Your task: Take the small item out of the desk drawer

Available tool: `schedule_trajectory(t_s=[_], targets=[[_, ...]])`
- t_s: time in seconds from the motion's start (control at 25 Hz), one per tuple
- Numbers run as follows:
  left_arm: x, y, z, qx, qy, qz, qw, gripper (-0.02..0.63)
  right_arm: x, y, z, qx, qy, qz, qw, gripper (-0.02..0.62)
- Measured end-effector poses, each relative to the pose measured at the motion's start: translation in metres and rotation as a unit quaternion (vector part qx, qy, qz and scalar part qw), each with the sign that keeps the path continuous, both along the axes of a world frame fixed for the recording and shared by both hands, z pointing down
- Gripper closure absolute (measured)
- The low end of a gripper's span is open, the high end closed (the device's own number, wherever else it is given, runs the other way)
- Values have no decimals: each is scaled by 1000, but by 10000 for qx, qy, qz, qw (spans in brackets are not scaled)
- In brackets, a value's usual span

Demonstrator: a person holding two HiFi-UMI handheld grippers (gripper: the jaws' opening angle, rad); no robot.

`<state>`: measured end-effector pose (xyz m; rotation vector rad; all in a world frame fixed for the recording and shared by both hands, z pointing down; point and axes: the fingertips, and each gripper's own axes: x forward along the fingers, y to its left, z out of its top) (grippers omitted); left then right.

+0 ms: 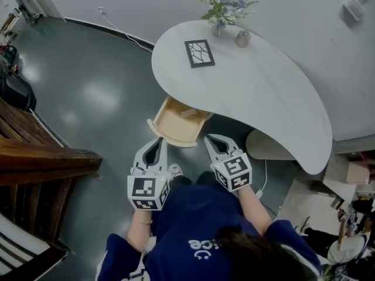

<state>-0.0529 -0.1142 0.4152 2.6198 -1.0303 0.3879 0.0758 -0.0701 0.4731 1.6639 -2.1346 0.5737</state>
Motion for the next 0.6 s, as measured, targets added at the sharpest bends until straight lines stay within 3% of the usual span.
schedule_trajectory(t_s=[0.6], targets=[[-9,-36,13,-309,-20,-449,9985,603,1,-47,41,-648,313,-555,9959,571]])
